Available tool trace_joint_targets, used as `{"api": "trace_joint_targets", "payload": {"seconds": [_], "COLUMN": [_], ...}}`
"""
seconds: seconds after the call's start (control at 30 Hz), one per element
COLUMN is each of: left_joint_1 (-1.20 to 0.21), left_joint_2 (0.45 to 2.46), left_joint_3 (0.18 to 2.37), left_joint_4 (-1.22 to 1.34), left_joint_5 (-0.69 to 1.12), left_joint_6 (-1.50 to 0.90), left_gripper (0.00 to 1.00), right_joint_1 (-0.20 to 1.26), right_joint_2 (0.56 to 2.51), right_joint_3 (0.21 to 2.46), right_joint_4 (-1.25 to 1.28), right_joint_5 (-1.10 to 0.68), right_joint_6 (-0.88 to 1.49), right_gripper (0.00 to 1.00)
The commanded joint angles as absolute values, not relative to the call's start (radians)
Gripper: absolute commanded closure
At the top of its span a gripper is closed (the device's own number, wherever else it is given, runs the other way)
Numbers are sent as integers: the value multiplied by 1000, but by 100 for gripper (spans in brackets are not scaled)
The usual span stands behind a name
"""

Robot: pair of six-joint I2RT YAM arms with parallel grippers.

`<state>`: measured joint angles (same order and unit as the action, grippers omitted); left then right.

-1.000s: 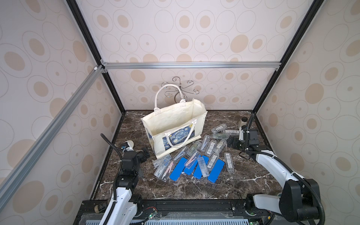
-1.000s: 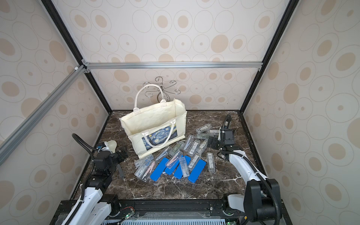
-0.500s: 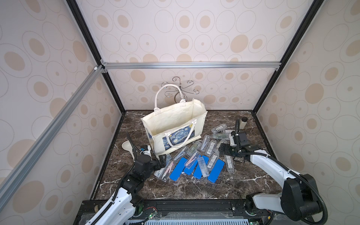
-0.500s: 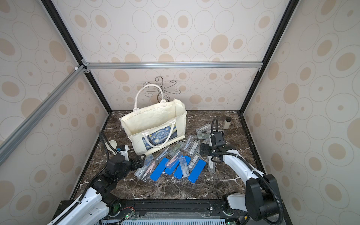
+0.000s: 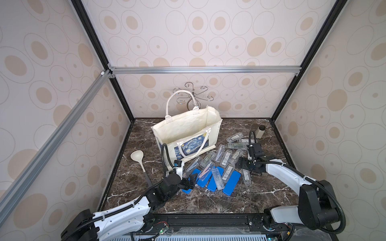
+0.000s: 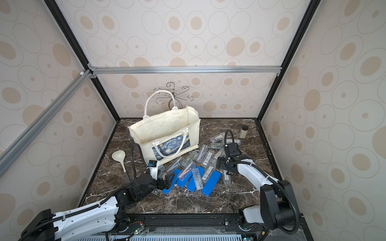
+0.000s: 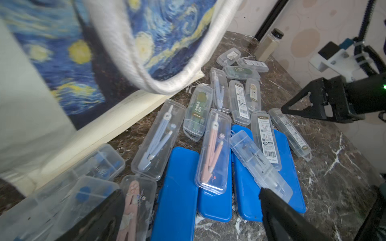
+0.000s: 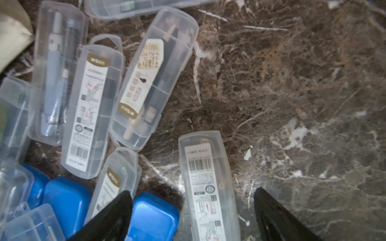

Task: Put the compass set into the canvas bag
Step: Pick up the compass set at the center of the board.

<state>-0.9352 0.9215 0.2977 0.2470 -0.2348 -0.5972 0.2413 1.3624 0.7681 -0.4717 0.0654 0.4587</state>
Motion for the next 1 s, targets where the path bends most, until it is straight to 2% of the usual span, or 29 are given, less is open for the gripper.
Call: {"api": "trace_joint_targets", "payload": {"seconds": [0.0,0.23,0.33,0.5,0.6,0.8,0.87,0.97], "left_joint_1": [-964,-982,-988,-998,-997,-997,-997,-997], "left_joint_2": [1013,1214,1236,1282,1318,1333,1331,1349], "left_joint_3": [380,492,488,499,513,417,437,503], "left_joint_4": [433,518,594,659,690,949,924,813], "left_joint_5": [-300,-299,-282,-248,-222,-238,-213,-128], "left_joint_6": [-509,-448,-411,-353,-360,-373,-349,-280], "left_gripper": [0,0,0,0,0,0,0,0], "right_joint_1": [242,239,238,238,239,239,238,239], "right_joint_2": [1375,1408,1432,1455,1463,1491,1507,1524], "right_joint_3": [749,731,730,729,733,743,747,750], "right_joint_4": [-531,-517,-500,-474,-469,-452,-448,-437], "right_joint_5": [132,152,134,106,96,83,80,73], "right_joint_6": [490,492,484,477,468,449,449,453], "right_gripper": [10,17,23,28,30,31,31,40]}}
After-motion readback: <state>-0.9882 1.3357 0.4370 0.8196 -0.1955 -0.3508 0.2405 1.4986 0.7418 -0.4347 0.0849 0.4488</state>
